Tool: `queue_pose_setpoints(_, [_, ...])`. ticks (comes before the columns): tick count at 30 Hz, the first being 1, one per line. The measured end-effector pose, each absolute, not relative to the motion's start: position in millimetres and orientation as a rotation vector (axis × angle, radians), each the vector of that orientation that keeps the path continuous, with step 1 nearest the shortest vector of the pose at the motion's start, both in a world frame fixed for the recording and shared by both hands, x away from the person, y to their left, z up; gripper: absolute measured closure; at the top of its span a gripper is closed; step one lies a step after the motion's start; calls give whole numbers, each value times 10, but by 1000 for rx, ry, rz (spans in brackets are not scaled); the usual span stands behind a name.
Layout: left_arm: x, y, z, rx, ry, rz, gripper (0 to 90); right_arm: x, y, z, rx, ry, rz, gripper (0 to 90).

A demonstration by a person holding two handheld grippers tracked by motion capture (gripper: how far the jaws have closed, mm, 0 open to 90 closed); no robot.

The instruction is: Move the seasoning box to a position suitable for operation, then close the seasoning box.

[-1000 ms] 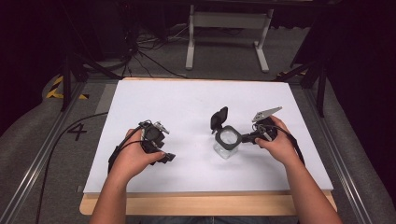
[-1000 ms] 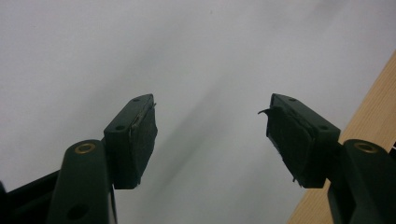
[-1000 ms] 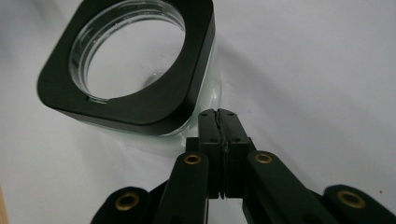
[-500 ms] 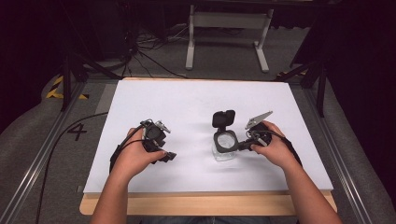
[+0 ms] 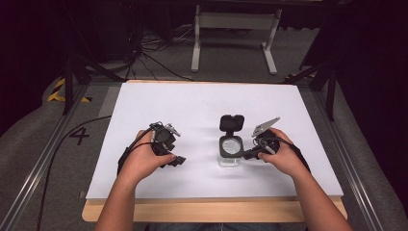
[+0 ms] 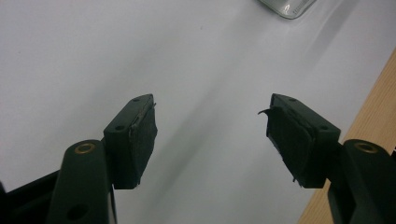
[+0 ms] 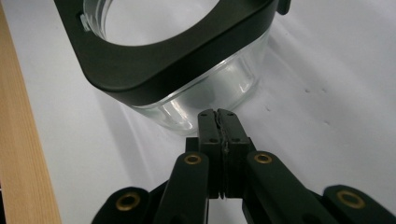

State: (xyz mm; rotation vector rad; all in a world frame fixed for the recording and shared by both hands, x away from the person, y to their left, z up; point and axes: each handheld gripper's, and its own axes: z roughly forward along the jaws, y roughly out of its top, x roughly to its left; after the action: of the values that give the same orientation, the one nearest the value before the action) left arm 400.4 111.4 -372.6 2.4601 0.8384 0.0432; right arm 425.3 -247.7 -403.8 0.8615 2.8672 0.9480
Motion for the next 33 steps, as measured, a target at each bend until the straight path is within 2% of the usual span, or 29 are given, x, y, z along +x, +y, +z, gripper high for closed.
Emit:
queue_pose_setpoints(6, [3986, 1014, -3669, 2403, 770, 48, 432, 4255, -2669, -3878, 946, 2748, 990, 900])
queue_pose_setpoints(10, [3978, 909, -3635, 2365, 737, 12, 435, 4210, -2758, -3734, 955, 2696, 1056, 900])
queue_pose_setpoints(15, [3963, 743, -3664, 2349, 688, -16, 450, 4212, -2786, -3613, 946, 2666, 1114, 900])
queue_pose_setpoints(26, [3947, 481, -3706, 2350, 595, -68, 553, 4335, -2712, -3204, 912, 2605, 1159, 900])
queue_pose_setpoints(29, [3934, 419, -3738, 2332, 576, -86, 604, 4362, -2659, -3098, 890, 2591, 1171, 900])
queue_pose_setpoints(33, [3948, 362, -3773, 2282, 516, -130, 729, 4420, -2576, -2954, 868, 2579, 1168, 900])
